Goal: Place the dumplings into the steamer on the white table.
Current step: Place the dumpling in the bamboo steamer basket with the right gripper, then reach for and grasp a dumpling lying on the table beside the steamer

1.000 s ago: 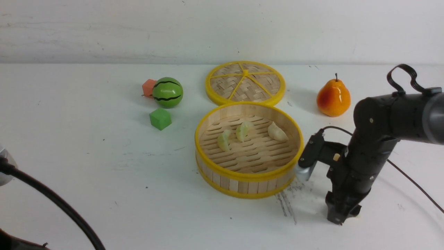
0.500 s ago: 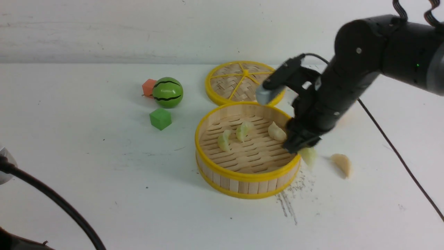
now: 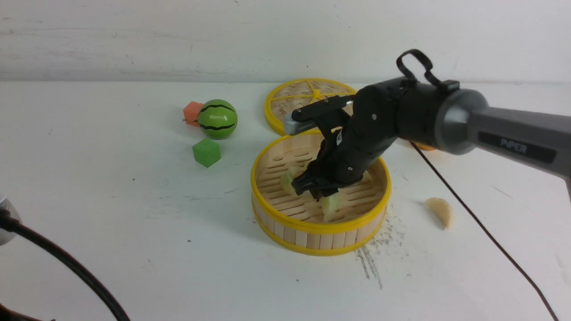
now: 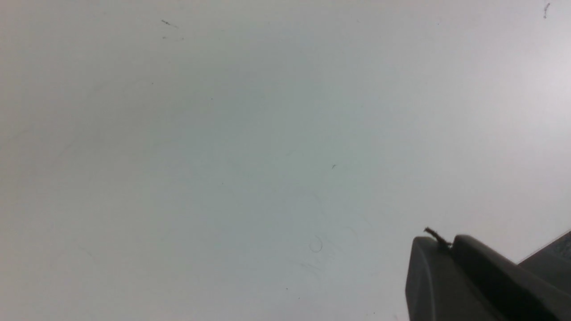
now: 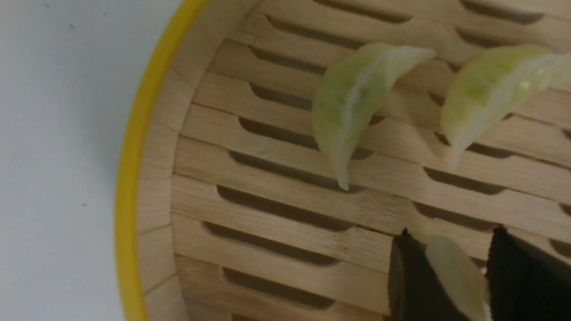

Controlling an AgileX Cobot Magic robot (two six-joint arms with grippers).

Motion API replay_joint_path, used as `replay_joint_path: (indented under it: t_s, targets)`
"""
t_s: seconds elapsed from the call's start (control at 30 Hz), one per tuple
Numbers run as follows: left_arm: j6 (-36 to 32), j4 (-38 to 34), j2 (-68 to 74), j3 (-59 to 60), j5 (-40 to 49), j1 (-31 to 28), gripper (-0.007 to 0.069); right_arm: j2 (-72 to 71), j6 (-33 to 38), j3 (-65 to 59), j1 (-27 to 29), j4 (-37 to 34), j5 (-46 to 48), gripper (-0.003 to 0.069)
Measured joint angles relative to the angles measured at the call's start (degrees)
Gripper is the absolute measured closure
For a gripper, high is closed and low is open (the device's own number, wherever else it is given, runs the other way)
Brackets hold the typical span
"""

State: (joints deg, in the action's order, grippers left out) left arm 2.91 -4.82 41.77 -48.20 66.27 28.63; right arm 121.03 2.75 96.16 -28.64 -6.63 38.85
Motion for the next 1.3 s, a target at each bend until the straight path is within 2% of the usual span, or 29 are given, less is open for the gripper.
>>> replay_joint_path:
  t_s: [0.13,0.27,0.33,0.37,0.47,0.57,0.7,0.8,0.97,1.13,1.23,1.3]
  targets:
    - [0.00,0.05,0.00,0.00,0.08,0.00,0.0583,0.66,-0.51,0.12,0.00,0.00,0.20,0.0485]
    - [0.00,0.05,0.00,0.00,0.15,0.00,0.0583,-0.35,-0.51,2.75,0.06,0.70,5.64,0.0362]
    - [0.00,0.05,0.00,0.00,0.19,0.00,0.0583,-2.56,-0.51,4.94,0.26,2.08,11.42,0.0259]
    - [0.00,0.05,0.00,0.00,0.19,0.00,0.0583,-2.84,-0.51,4.94,0.26,2.31,11.92,0.0251]
    - [0.00,0.05,0.00,0.00,0.19,0.00,0.0583,-7.55,-0.51,6.24,1.89,6.63,19.28,0.0149]
    - [0.00,0.05,0.00,0.00,0.14,0.00,0.0583,-10.81,-0.51,5.02,5.86,10.10,23.23,0.0109]
    - [0.00,0.31,0.00,0.00,0.14,0.00,0.0583,-11.66,-0.51,-1.18,13.05,10.47,22.06,0.0100]
    - [0.00,0.65,0.00,0.00,0.09,0.00,0.0583,-11.14,-0.51,-6.55,16.64,9.12,16.64,0.0099]
    - [0.00,0.70,0.00,0.00,-0.06,0.00,0.0577,-7.95,-0.51,-12.40,19.38,8.04,5.46,0.0099]
    - [0.00,0.87,0.00,0.00,0.31,0.00,0.0575,-3.31,-0.51,-12.89,19.33,7.63,1.58,0.0102]
    - [0.00,0.99,0.00,0.00,0.44,0.00,0.0571,-2.68,-0.54,-12.72,19.33,7.00,1.05,0.0146]
    - [0.00,0.99,0.00,0.00,0.51,0.00,0.0568,-2.62,-0.54,-12.65,19.33,6.63,1.17,0.0223]
